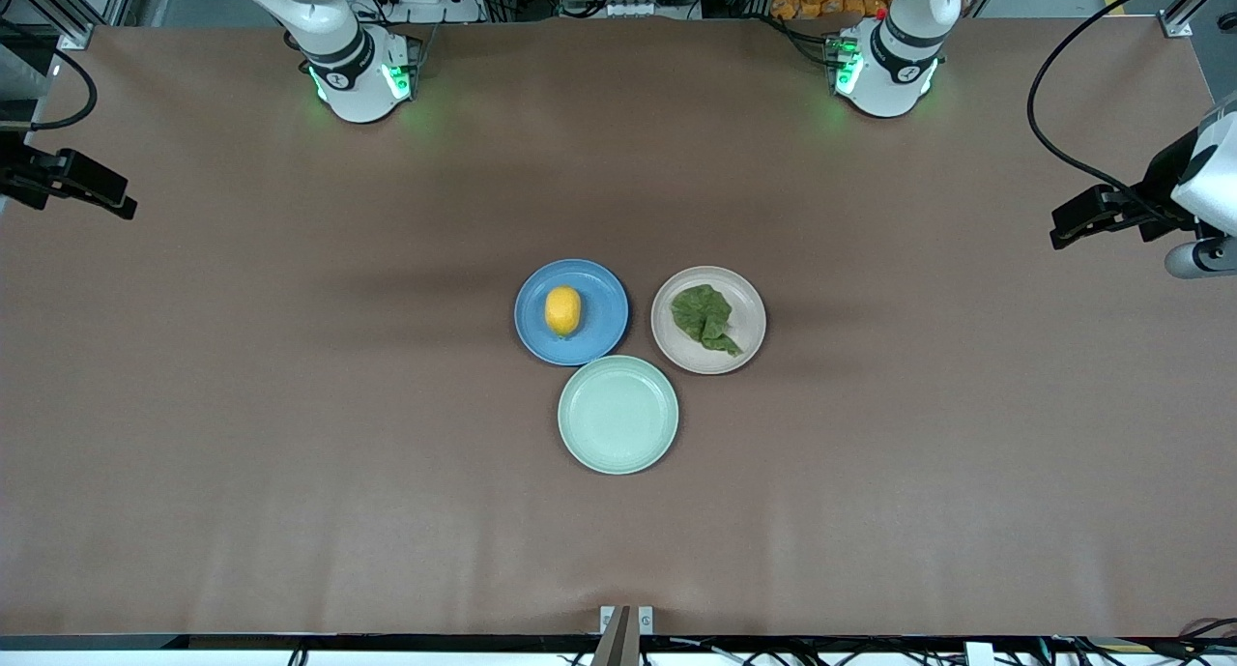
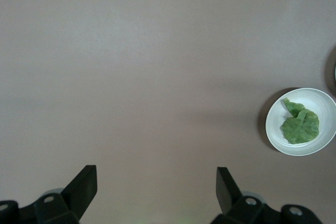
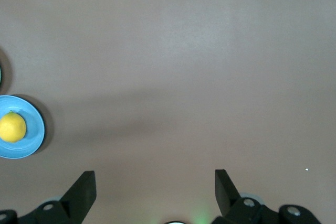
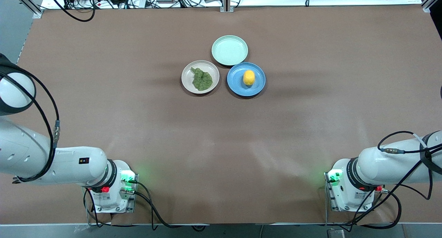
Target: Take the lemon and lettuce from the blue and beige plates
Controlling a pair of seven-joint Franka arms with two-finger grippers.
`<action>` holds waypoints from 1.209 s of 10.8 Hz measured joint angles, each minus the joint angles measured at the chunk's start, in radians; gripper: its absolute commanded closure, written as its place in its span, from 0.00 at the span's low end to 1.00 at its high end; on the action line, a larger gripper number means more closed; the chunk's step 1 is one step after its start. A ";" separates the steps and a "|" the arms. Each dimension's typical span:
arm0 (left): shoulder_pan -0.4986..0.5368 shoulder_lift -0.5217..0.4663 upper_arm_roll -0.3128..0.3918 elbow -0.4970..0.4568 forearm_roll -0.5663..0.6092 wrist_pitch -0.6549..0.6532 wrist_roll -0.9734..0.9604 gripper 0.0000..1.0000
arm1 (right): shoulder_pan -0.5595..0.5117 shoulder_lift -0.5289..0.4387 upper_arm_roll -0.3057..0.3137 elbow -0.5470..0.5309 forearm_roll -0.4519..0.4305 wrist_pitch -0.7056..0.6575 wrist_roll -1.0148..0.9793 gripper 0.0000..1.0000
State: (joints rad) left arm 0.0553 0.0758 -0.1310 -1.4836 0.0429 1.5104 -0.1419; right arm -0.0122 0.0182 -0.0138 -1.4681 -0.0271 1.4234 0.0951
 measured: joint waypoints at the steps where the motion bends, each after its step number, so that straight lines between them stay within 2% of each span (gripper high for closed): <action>1: 0.000 0.000 0.000 0.001 0.000 0.000 0.000 0.00 | 0.000 0.001 0.000 0.001 0.000 0.000 0.002 0.00; 6: 0.004 0.000 0.002 0.008 0.010 0.000 0.006 0.00 | 0.000 0.006 0.000 0.005 0.001 0.000 0.009 0.00; 9: 0.001 0.018 0.000 0.002 -0.067 0.000 0.021 0.00 | 0.003 0.008 0.005 0.005 0.001 0.000 0.010 0.00; 13: -0.033 0.061 -0.022 -0.080 -0.117 0.089 -0.028 0.00 | 0.012 0.047 0.013 0.005 0.003 -0.004 0.010 0.00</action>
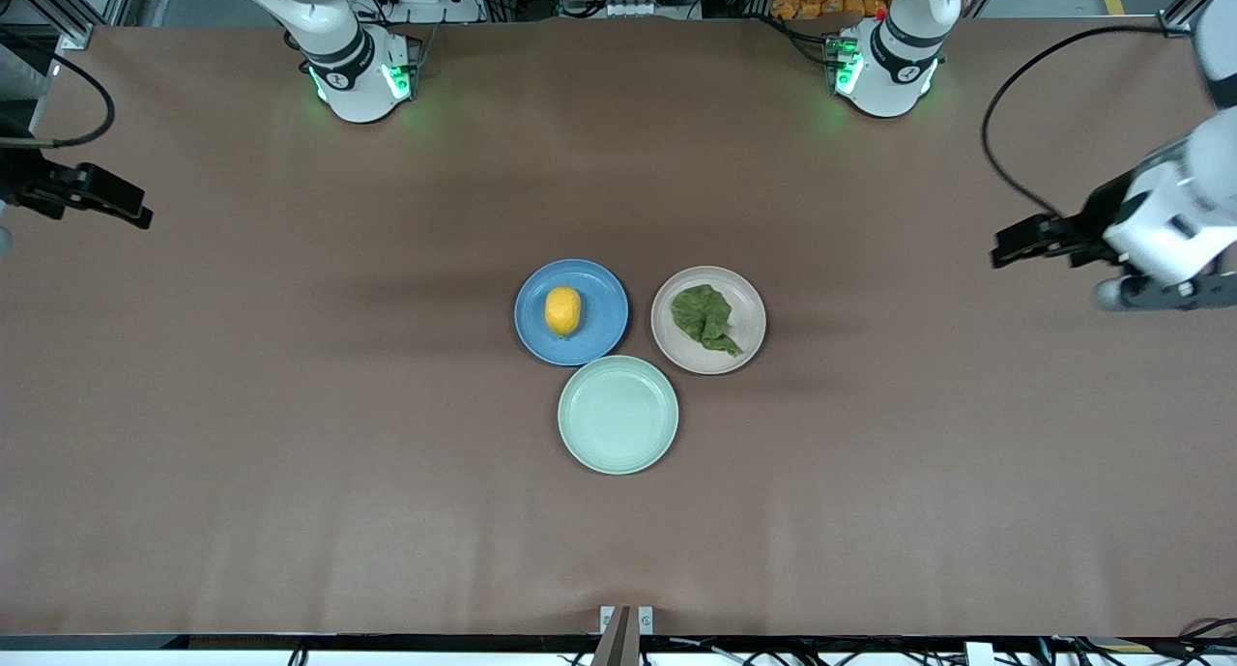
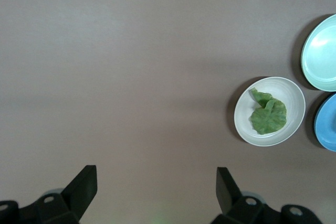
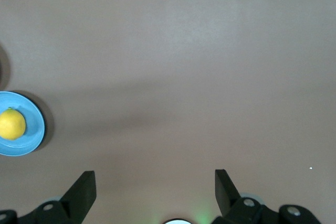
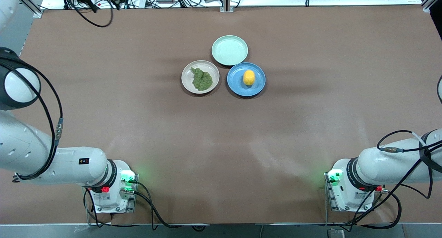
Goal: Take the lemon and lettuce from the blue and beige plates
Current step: 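Reach the right gripper to the lemon while the left gripper reaches the lettuce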
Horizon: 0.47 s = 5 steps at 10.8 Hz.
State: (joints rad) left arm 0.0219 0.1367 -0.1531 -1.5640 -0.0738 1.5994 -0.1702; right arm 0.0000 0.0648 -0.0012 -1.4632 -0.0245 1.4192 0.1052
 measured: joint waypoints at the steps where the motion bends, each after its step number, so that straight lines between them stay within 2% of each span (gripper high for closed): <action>1: -0.030 0.008 -0.004 -0.033 0.000 0.033 -0.050 0.00 | 0.012 0.015 0.002 0.000 0.000 0.000 0.000 0.00; 5: -0.143 0.083 -0.009 -0.090 0.000 0.129 -0.267 0.00 | 0.101 0.065 0.004 0.000 0.002 -0.003 0.001 0.00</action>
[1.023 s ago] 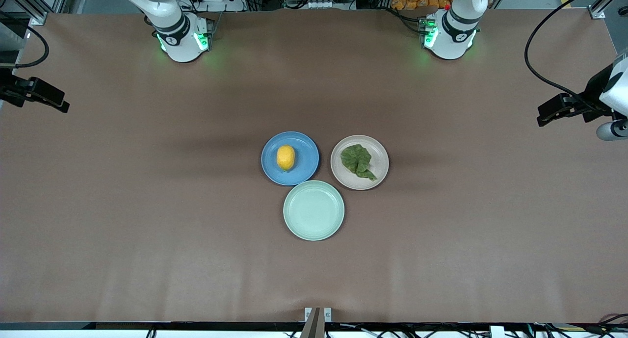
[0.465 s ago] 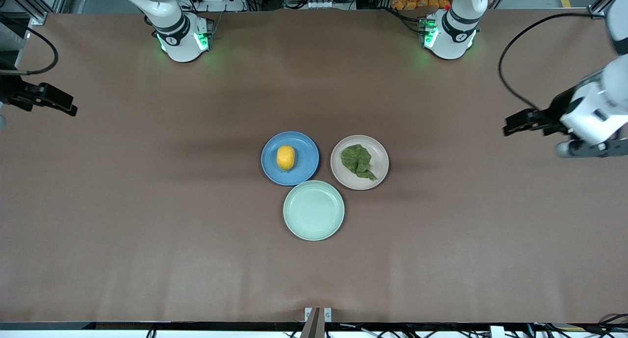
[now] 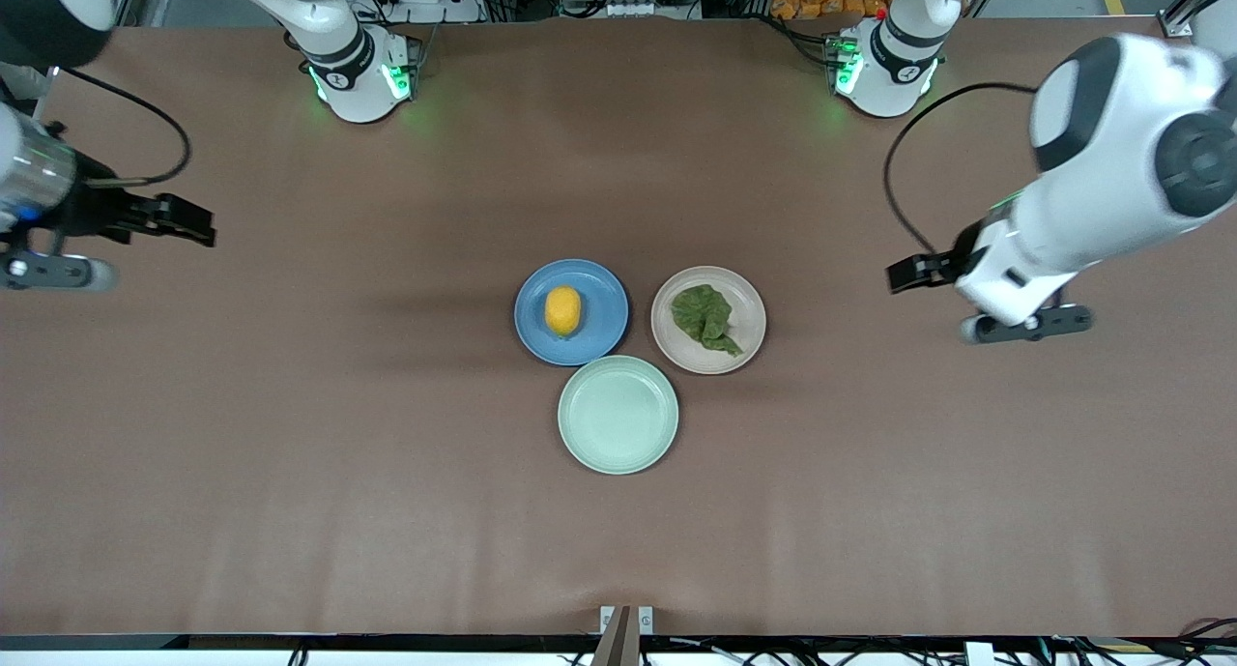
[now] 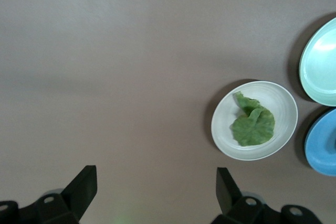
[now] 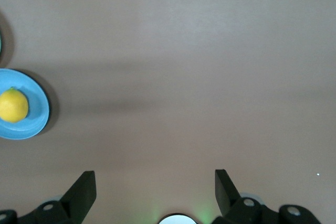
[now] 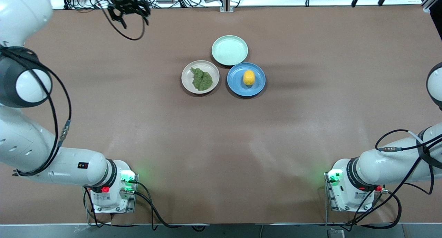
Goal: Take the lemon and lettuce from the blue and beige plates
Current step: 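Reach the right gripper to the lemon while the left gripper reaches the lettuce, then close the right gripper on the lemon while the left gripper grasps the lettuce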
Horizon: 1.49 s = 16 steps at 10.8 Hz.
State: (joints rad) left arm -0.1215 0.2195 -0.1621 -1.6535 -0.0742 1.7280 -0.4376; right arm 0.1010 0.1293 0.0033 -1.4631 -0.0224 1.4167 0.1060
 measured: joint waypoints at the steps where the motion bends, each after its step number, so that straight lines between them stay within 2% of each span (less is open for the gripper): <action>1: -0.036 0.033 0.000 -0.002 0.000 0.024 -0.071 0.00 | 0.029 0.009 0.001 0.000 0.001 0.000 0.001 0.00; 4: -0.123 0.134 0.000 -0.006 0.022 0.099 -0.221 0.00 | 0.117 0.091 0.003 -0.003 0.017 0.067 0.004 0.00; 6: -0.149 0.187 0.000 -0.007 0.034 0.149 -0.271 0.00 | 0.158 0.183 0.003 -0.004 0.090 0.140 0.014 0.00; 9: -0.172 0.242 0.000 -0.009 0.034 0.175 -0.331 0.00 | 0.194 0.266 0.003 -0.002 0.140 0.214 0.046 0.00; 13: -0.231 0.299 0.000 -0.017 0.035 0.199 -0.465 0.00 | 0.331 0.365 0.004 -0.008 0.153 0.350 0.208 0.00; 16: -0.259 0.345 0.000 -0.021 0.035 0.248 -0.542 0.00 | 0.391 0.396 0.004 -0.083 0.153 0.520 0.263 0.00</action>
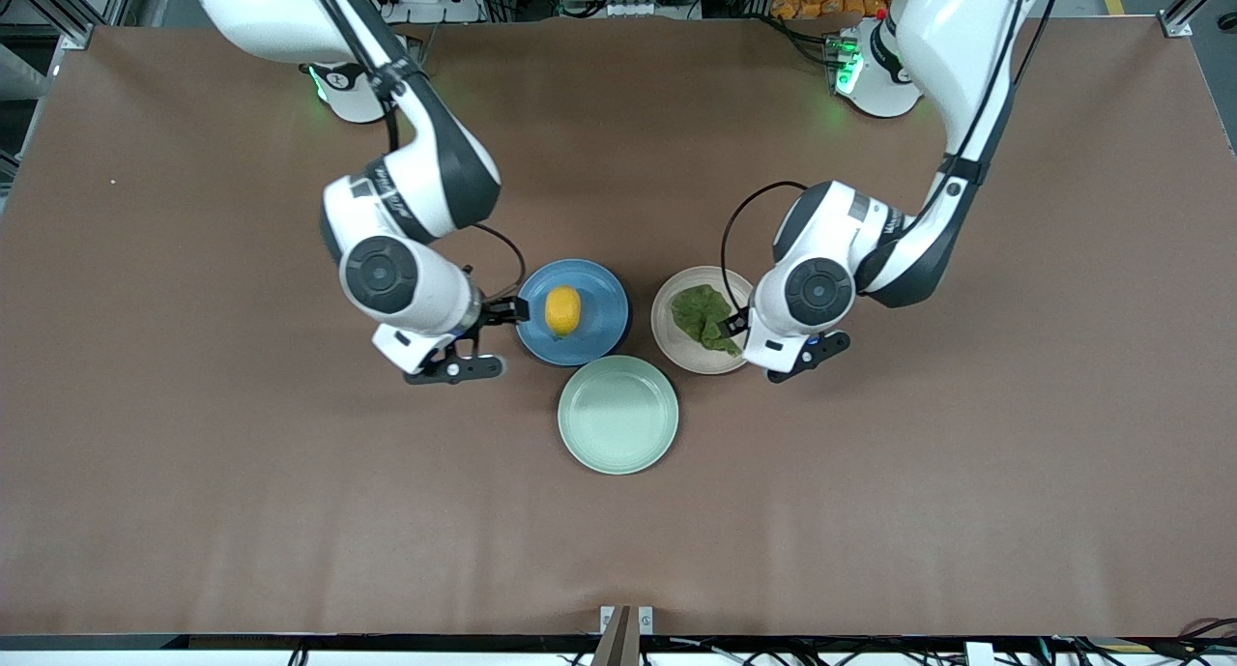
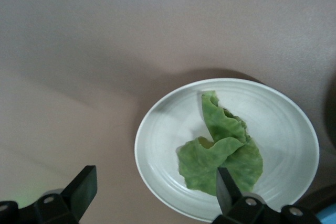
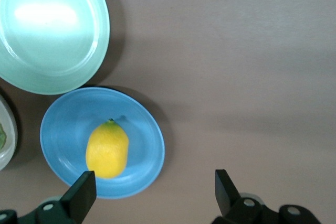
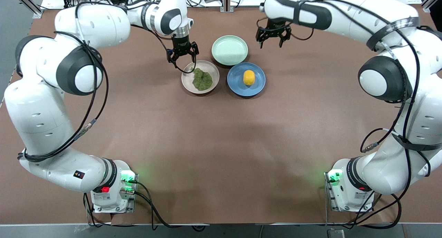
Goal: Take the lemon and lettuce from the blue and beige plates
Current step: 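Close the right gripper on the lemon while the left gripper grasps the lettuce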
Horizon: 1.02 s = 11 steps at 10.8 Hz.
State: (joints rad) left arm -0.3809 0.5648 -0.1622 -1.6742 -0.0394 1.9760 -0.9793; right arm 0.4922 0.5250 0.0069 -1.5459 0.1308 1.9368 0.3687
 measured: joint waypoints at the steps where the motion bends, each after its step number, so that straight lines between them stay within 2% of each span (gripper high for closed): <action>1: -0.005 0.009 0.000 -0.001 0.000 0.013 -0.016 0.00 | 0.020 0.005 0.000 -0.033 0.000 0.060 0.018 0.00; 3: -0.011 0.024 0.000 -0.010 0.000 0.050 -0.045 0.00 | 0.060 0.019 0.000 -0.091 0.000 0.162 0.059 0.00; 7: -0.035 0.057 0.000 -0.033 0.000 0.116 -0.098 0.00 | 0.113 0.051 0.000 -0.131 0.000 0.253 0.126 0.00; 11: -0.071 0.097 0.000 -0.037 0.000 0.196 -0.161 0.00 | 0.145 0.063 0.000 -0.227 0.001 0.414 0.182 0.00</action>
State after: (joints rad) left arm -0.4517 0.6622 -0.1626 -1.7108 -0.0394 2.1720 -1.1400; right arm 0.6376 0.5877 0.0072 -1.7727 0.1315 2.3504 0.5509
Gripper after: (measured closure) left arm 0.000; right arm 0.000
